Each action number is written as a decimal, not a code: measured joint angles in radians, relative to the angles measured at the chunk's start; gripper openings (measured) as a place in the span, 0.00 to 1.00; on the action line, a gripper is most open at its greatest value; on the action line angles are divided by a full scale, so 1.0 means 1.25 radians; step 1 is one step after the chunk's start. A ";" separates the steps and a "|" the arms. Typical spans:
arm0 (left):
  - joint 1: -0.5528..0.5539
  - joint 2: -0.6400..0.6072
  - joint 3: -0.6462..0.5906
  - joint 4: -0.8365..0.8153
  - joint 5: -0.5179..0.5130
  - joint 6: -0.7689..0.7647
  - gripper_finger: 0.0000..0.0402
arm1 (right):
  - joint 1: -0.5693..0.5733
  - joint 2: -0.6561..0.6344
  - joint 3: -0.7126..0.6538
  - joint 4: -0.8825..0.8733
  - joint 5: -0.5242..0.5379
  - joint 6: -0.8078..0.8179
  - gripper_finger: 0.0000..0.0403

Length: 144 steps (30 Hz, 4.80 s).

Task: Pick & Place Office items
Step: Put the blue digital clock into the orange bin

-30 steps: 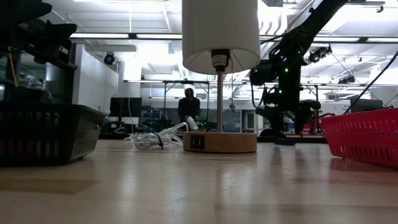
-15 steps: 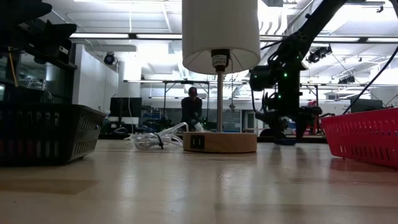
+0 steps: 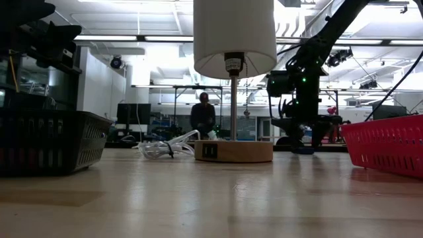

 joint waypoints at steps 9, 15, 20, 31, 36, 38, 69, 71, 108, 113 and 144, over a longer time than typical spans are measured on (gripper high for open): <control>0.000 0.000 0.000 0.000 0.000 0.000 0.50 | 0.000 0.000 0.000 0.000 0.000 0.000 0.50; 0.000 0.000 0.000 0.000 0.000 0.000 0.50 | 0.000 0.000 0.000 0.000 0.000 0.000 0.45; 0.000 0.000 0.000 0.000 0.000 0.000 0.50 | 0.000 0.000 0.000 0.000 0.000 0.000 0.42; 0.000 0.000 0.000 0.000 0.000 0.000 0.50 | 0.000 0.000 0.000 0.000 0.005 0.000 0.37; 0.000 0.000 0.000 0.000 0.000 0.000 0.50 | 0.000 0.000 0.000 0.000 0.005 -0.002 0.36; 0.000 0.000 0.000 0.000 0.000 0.000 0.50 | 0.000 0.000 0.000 0.000 0.004 -0.003 0.36; 0.000 0.000 0.000 0.000 0.000 0.000 0.50 | 0.194 -0.392 0.000 -0.379 -0.126 -0.088 0.36; 0.000 0.000 0.000 0.000 0.000 0.000 0.50 | 0.241 -0.416 0.000 -0.407 -0.123 -0.050 0.36; 0.000 0.000 0.000 0.000 0.000 0.000 0.50 | 1.140 -0.343 0.000 -0.237 -0.056 0.514 0.36; 0.000 0.000 0.000 0.000 0.000 0.000 0.50 | 1.178 -0.290 0.000 -0.238 -0.056 0.490 0.36; 0.000 0.000 0.000 0.000 0.000 0.000 0.50 | 1.169 -0.171 0.000 -0.229 -0.042 0.251 0.36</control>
